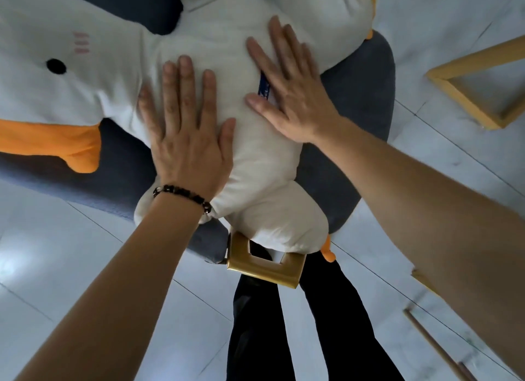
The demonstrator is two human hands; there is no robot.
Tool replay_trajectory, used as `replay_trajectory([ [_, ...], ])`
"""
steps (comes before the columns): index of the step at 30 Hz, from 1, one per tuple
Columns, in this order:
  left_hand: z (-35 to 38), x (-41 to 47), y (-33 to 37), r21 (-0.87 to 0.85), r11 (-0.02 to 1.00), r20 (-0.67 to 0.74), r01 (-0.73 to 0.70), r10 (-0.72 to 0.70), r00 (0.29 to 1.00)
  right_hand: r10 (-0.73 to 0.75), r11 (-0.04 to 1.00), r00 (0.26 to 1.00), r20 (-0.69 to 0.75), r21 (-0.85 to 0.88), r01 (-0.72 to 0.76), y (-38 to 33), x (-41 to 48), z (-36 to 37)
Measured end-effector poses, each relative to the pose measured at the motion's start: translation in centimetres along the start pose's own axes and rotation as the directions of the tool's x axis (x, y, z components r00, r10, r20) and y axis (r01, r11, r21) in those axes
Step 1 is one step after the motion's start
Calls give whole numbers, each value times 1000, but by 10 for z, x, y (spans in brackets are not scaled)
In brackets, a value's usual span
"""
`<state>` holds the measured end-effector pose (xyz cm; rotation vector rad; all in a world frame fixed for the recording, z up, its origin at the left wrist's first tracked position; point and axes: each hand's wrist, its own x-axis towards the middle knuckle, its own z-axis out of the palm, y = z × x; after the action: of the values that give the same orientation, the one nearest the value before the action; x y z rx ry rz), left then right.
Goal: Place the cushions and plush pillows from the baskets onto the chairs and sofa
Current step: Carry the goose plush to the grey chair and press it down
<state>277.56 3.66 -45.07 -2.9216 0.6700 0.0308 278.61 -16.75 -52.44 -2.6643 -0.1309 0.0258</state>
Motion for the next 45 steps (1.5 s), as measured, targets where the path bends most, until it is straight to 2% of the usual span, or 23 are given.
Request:
replay_trajectory([
  [5, 3, 0, 3, -22, 1000, -32, 11, -11, 999, 139, 981, 986, 94, -148, -125, 64, -7, -6],
  [9, 3, -1, 3, -18, 1000, -62, 6, -7, 998, 168, 975, 986, -10, -147, -168, 54, 2, -13],
  [10, 4, -1, 2, -12, 1000, -68, 10, -11, 998, 176, 973, 984, 0, -151, -174, 55, 8, -15],
  [12, 6, -2, 2, -5, 1000, -70, 17, -17, 997, 285, 952, 953, 102, -143, -270, 71, 15, -18],
  [14, 8, -2, 4, -5, 1000, -60, 13, -13, 998, 420, 906, 873, 249, -58, -420, 94, 15, -24],
  [16, 10, -1, 7, -4, 1000, -59, 14, -14, 998, 459, 869, 822, 337, 25, -495, 104, 15, -29],
  [17, 11, 0, 8, -7, 1000, -54, 18, -18, 998, 465, 862, 820, 334, 39, -505, 101, 15, -31],
  [20, 9, 0, 7, -21, 999, -43, 24, -25, 999, 465, 874, 863, 197, 53, -483, 73, 13, -33],
  [23, 5, 1, 6, -39, 999, -52, 11, -13, 999, 316, 940, 946, 69, 113, -322, 37, -2, -29],
  [24, 4, 0, 6, -48, 999, -48, 7, -10, 999, 242, 962, 967, 77, 106, -250, 27, -7, -25],
  [26, 4, -1, 3, -53, 999, -22, 13, -14, 1000, 162, 978, 968, 194, 98, -183, 12, -7, -17],
  [29, 2, 2, 2, -60, 998, 15, 6, -5, 1000, 199, 959, 914, 353, 121, -256, 4, 9, -11],
  [31, -3, 6, 3, -67, 998, 4, 0, 0, 1000, 252, 944, 905, 342, 121, -308, -5, 18, -16],
  [33, -16, 7, 2, -88, 996, -35, -10, 7, 999, 257, 949, 949, 185, 138, -283, -20, 25, -28],
  [35, -30, 2, -1, -104, 993, -113, -53, 41, 993, 128, 987, 992, 9, 99, -128, -30, 37, -34],
  [36, -38, -1, -4, -84, 995, -164, -62, 48, 985, 43, 998, 998, -35, 46, -42, -35, 48, -35],
  [37, -45, -5, -8, -42, 998, -219, -40, 30, 975, -16, 1000, 999, -52, -11, 15, -38, 63, -36],
  [39, -57, -10, -26, 51, 995, -287, 84, -66, 956, -19, 998, 1000, 9, -66, 19, -48, 96, -39],
  [42, -57, -12, -64, 115, 963, -235, 243, -212, 949, 34, 998, 993, 116, -59, -27, -58, 120, -41],
  [45, -47, -12, -83, 169, 957, -263, 236, -187, 947, 38, 998, 999, 3, -48, -37, -69, 106, -41],
])
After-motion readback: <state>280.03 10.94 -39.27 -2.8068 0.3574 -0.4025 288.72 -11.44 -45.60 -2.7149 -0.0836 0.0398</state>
